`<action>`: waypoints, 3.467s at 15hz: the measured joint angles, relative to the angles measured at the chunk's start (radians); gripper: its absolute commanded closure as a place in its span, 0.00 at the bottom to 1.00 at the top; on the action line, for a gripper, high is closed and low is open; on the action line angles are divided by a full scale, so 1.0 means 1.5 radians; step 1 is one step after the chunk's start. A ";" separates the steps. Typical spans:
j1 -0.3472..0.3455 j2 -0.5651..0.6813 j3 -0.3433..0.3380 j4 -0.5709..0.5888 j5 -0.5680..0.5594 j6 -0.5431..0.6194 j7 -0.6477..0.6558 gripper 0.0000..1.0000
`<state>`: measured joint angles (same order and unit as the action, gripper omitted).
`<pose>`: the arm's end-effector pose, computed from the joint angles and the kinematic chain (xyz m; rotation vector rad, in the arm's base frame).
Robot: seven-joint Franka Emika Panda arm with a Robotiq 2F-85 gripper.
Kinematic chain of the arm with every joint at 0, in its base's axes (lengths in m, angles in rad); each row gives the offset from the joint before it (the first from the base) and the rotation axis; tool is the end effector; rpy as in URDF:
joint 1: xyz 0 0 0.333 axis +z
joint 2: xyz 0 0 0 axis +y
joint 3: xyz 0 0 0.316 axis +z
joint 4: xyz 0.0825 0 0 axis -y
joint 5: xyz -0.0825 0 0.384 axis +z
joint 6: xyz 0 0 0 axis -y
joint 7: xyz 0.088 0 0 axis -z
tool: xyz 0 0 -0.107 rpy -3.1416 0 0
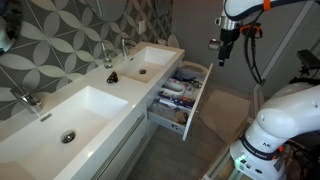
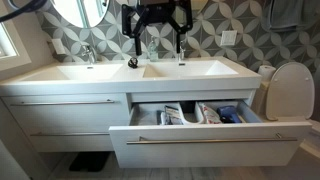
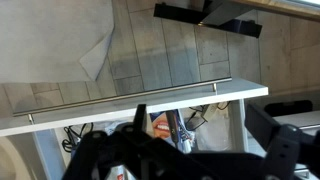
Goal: Close the open drawer fully
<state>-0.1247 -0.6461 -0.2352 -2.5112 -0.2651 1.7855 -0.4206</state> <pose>0.3186 -0.1495 0.4824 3.0467 0.2774 -0.1882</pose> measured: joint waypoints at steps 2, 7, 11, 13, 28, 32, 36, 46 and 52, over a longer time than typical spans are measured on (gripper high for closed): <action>0.000 0.000 0.000 0.000 0.000 0.000 0.000 0.00; 0.000 0.000 0.000 0.000 0.000 0.000 0.000 0.00; 0.000 0.000 0.000 0.000 0.000 0.000 0.000 0.00; 0.000 0.001 -0.002 -0.007 -0.008 0.020 0.000 0.00; -0.029 0.229 -0.055 -0.102 -0.053 0.386 -0.039 0.00; -0.039 0.305 -0.055 -0.106 -0.052 0.448 -0.056 0.00; -0.039 0.303 -0.052 -0.104 -0.052 0.448 -0.056 0.00; -0.040 0.350 -0.044 -0.094 -0.052 0.450 -0.030 0.34; -0.040 0.438 -0.037 -0.060 -0.051 0.457 -0.023 0.76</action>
<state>-0.1841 0.0115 -0.2902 -2.6014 -0.3420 2.4709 -0.4545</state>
